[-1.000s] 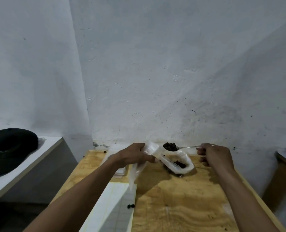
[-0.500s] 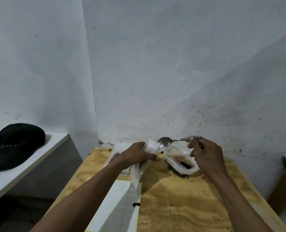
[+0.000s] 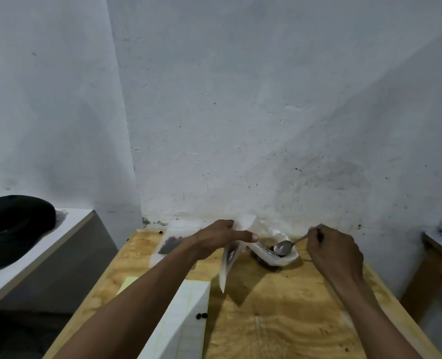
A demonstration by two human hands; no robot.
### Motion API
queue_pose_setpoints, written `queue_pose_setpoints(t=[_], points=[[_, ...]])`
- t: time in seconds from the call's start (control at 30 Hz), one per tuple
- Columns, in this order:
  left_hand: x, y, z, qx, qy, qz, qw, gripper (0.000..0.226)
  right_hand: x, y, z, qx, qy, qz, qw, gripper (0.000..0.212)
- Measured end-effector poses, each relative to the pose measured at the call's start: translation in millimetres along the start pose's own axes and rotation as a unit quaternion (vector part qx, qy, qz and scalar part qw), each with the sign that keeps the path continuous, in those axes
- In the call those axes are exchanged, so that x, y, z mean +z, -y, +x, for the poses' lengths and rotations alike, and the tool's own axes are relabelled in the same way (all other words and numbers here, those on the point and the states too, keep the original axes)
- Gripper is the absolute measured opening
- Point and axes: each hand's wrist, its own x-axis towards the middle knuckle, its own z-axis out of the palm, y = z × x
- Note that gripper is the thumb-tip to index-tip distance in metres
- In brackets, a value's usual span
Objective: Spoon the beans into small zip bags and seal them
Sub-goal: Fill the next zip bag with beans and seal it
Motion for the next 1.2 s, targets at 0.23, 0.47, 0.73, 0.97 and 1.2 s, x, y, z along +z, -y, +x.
queue_pose_setpoints(t=[0.23,0.47,0.73,0.97,1.2], points=[[35,-9,19,-0.019,0.006,-0.001,1.000,0.067,15,-4,-9,0.019,0.040,-0.080,0.996,0.041],[33,-21,12,0.027,0.021,0.012,0.999,0.042,31,-27,-11,0.243,0.102,0.173,0.949,0.043],[1,-11,7,0.032,-0.001,0.042,0.999,0.070,8,-22,1,0.271,0.087,0.249,0.925,0.035],[-12,-2,-4,0.016,-0.011,0.059,0.998,0.089,-15,1,21,0.241,0.075,0.321,0.913,0.029],[-15,8,-7,0.007,-0.030,0.017,0.999,0.087,-18,39,21,0.140,0.085,0.315,0.935,0.028]])
